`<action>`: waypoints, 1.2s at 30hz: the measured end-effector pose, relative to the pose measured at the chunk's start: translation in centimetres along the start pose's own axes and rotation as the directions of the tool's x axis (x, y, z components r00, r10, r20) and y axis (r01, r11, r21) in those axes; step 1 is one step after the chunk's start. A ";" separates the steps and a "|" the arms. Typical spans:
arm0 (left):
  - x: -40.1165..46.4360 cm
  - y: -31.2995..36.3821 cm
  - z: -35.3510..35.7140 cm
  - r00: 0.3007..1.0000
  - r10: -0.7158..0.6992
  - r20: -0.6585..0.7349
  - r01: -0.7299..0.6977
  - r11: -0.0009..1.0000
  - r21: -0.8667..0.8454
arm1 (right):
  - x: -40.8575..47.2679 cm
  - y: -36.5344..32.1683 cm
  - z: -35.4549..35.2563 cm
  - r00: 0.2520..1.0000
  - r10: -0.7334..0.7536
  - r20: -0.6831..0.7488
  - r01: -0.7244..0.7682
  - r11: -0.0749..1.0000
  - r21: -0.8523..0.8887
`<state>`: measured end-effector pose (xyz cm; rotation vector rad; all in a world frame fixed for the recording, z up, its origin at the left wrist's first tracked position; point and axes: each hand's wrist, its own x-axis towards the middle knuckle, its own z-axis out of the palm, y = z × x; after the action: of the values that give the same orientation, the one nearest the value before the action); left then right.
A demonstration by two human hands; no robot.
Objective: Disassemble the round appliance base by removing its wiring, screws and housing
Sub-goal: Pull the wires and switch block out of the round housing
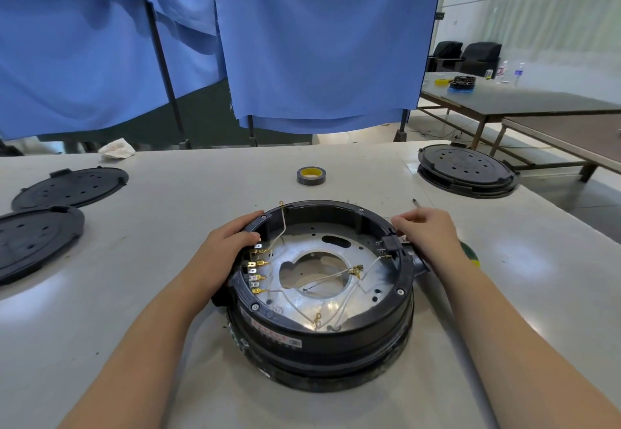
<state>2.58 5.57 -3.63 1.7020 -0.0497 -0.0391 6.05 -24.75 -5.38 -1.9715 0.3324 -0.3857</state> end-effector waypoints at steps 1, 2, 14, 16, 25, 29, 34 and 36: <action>0.0 0.0 0.0 1.000 0.000 -0.001 0.000 1.000 0.010 | 0.1 -0.1 -0.1 1.000 -0.010 0.001 0.010 1.000 -0.010; 0.0 0.0 0.0 1.000 0.000 -0.004 0.000 1.000 0.027 | 0.1 -0.3 -0.1 1.000 -0.020 0.000 0.020 1.000 -0.013; -0.2 0.4 0.0 1.000 0.002 -0.007 -0.001 0.995 0.096 | -5.0 -9.7 1.3 0.837 -0.443 0.321 0.462 0.887 0.019; -0.2 0.4 0.0 1.000 -0.001 -0.005 0.001 0.996 0.092 | -5.9 -10.7 2.9 0.765 -0.458 0.453 0.510 0.860 0.008; -0.1 0.3 0.0 1.000 0.001 -0.005 0.000 0.996 0.089 | -6.6 -12.2 8.8 0.599 -0.169 0.782 0.552 0.795 -0.251; 0.0 0.5 0.2 1.000 -0.008 -0.018 0.009 0.998 0.063 | -6.7 -11.2 9.9 0.620 -0.129 0.774 0.493 0.831 -0.257; -0.2 0.6 0.2 1.000 -0.005 -0.012 0.006 0.997 0.078 | -6.8 -10.3 10.2 0.650 -0.199 0.733 0.531 0.809 -0.252; -0.2 0.6 0.3 1.000 -0.003 -0.009 0.004 0.996 0.088 | -6.9 -10.3 10.3 0.652 -0.226 0.724 0.563 0.783 -0.264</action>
<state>2.34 5.25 -3.04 1.7899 -0.0421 -0.0319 4.63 -9.32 -0.89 -2.5181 -0.5623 0.1699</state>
